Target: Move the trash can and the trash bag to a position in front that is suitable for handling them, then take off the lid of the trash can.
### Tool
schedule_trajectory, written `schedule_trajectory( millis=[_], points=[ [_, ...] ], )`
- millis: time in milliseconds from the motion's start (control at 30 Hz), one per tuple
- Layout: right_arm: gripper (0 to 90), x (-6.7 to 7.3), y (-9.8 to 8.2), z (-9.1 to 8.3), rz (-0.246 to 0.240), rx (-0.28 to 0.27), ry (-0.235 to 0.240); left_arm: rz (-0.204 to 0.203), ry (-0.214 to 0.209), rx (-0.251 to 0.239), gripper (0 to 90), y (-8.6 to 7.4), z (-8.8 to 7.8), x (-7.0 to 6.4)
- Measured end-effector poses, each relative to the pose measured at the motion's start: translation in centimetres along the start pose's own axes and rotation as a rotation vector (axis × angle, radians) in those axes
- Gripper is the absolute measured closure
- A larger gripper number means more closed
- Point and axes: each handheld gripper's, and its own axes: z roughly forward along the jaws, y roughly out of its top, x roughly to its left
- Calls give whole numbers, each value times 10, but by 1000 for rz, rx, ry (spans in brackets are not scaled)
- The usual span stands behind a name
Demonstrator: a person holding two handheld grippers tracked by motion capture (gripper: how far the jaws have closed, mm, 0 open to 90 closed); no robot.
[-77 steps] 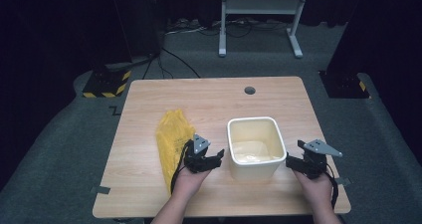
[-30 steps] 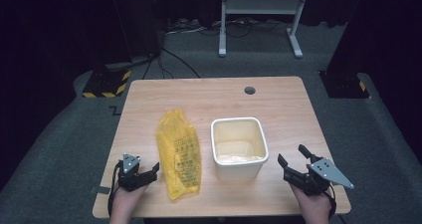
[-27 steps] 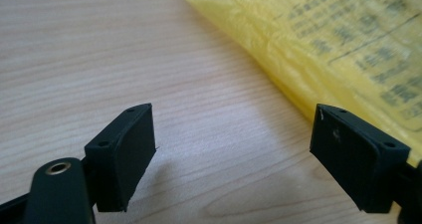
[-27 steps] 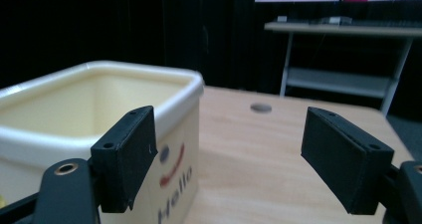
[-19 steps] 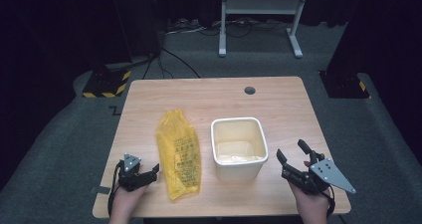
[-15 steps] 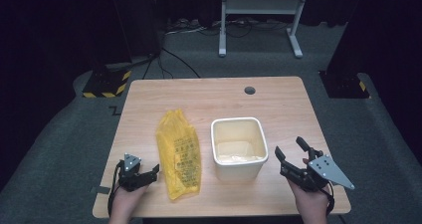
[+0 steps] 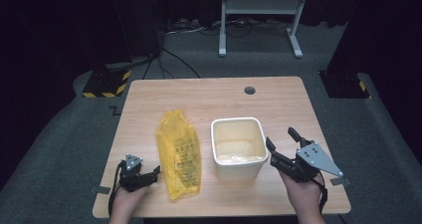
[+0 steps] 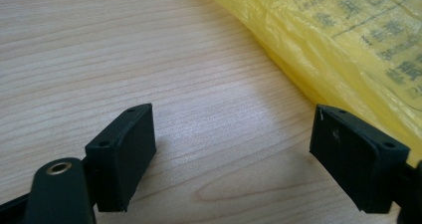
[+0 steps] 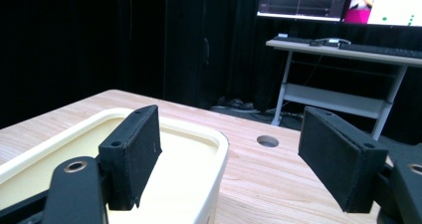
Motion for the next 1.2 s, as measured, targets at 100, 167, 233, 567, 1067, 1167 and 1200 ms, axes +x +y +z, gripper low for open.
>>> schedule_trajectory(
  millis=[100, 167, 233, 567, 1067, 1167, 1200],
  points=[
    [245, 2, 1, 5, -6, 22, -1, 5, -3, 8, 181, 0, 0, 0],
    [248, 4, 1, 8, -6, 35, 0, 14, 0, 13, 181, 1, 1, 0],
    [254, 5, 1, 11, -7, 44, -3, 16, -2, 15, 181, 1, 1, 0],
    [312, 11, 1, 21, -12, 96, -9, 32, 5, 21, 183, 1, 2, -3],
    [541, 15, -9, 35, 0, 263, 6, 42, 10, 23, 183, 0, 0, -5],
    [581, 15, -11, 38, 9, 292, 5, 32, 4, 17, 185, -1, 0, -5],
    [599, 15, -12, 38, 9, 299, 3, 34, 3, 20, 185, -1, 0, -5]
  ],
)
